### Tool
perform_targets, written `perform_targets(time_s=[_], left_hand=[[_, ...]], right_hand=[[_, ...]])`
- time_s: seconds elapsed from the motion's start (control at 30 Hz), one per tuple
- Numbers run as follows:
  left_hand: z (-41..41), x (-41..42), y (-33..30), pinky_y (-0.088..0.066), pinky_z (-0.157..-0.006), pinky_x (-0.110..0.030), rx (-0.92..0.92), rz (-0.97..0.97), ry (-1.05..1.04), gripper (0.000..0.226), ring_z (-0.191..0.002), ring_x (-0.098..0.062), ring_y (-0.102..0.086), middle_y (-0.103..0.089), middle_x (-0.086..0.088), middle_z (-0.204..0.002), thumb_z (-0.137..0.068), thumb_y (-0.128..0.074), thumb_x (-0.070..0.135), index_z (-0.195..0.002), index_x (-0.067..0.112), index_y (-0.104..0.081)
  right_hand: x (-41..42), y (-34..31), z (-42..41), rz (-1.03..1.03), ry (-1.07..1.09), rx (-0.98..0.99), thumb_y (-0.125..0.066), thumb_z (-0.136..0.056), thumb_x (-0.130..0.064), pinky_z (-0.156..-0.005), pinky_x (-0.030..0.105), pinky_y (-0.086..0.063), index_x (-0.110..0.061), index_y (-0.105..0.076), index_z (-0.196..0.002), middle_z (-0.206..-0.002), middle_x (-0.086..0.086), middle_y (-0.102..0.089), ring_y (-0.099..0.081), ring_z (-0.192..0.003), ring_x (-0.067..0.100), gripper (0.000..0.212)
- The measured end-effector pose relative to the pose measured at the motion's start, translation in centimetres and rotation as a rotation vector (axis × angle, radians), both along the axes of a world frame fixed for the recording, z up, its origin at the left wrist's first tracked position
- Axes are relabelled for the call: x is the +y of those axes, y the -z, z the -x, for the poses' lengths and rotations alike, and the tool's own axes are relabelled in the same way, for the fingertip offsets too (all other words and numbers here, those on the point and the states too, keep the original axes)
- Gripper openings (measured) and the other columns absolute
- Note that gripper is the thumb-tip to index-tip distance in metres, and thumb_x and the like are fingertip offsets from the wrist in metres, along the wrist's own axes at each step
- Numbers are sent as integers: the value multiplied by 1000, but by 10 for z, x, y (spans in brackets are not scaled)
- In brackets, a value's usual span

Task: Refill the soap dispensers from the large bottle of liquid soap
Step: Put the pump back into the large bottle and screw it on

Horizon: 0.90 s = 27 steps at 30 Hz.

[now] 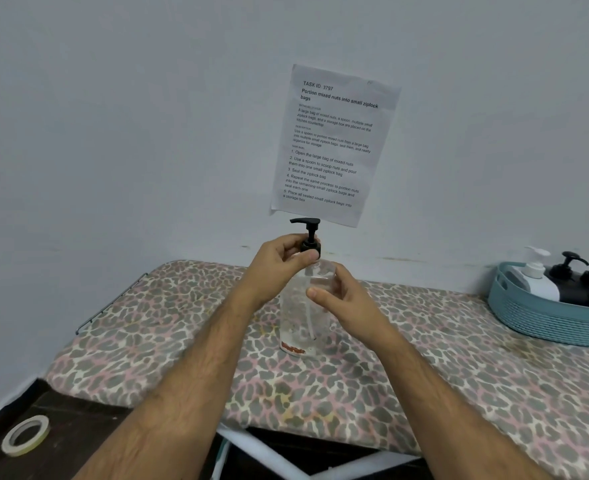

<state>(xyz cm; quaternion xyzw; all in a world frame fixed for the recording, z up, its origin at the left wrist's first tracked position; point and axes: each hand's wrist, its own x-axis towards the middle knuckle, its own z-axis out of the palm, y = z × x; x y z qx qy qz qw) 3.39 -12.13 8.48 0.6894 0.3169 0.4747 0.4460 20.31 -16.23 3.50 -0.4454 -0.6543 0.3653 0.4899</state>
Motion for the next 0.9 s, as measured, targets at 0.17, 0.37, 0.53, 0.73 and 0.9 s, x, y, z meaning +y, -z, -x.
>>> perform_targets(time_s=[0.17,0.37,0.53,0.73,0.9], left_hand=[[23,-13,38,-51,-98,-35,-5,160,-85,52,-115,-8,-63,-67,6,-127,-88,-59,54,-132,25,-61],[32,-27,66,-54,-96,-35,39,246,-61,45,-112,-5,-64,-66,12,-125,-90,-65,36,-132,28,-56],[21,-33,68,-56,-80,-23,11,222,-69,31,-103,1,-67,-71,25,-105,-96,-62,17,-119,38,-57],[-13,-26,59,-57,-89,-32,-25,210,-66,38,-108,-5,-66,-67,13,-120,-95,-64,18,-130,31,-56],[-71,-14,53,-58,-88,-36,-68,206,-33,37,-107,-10,-68,-68,5,-123,-93,-66,15,-127,27,-59]], right_hand=[[-7,-6,1,50,27,-11,-71,-89,-37,-87,26,-54,-41,-51,-127,-119,-13,-65,-66,-104,2,43],[-17,10,-1,100,148,-74,-75,-82,-51,-85,34,-56,-32,-46,-137,-118,-6,-63,-65,-104,12,65],[-24,28,-8,123,150,-10,-79,-82,-37,-82,36,-60,-35,-48,-132,-120,0,-64,-65,-107,15,59],[-27,16,-36,84,223,83,-76,-86,-31,-78,25,-57,-29,-49,-123,-115,-4,-65,-66,-102,7,46],[-24,6,-88,26,328,106,-76,-86,-26,-81,31,-58,-35,-59,-115,-114,-5,-66,-66,-102,8,35]])
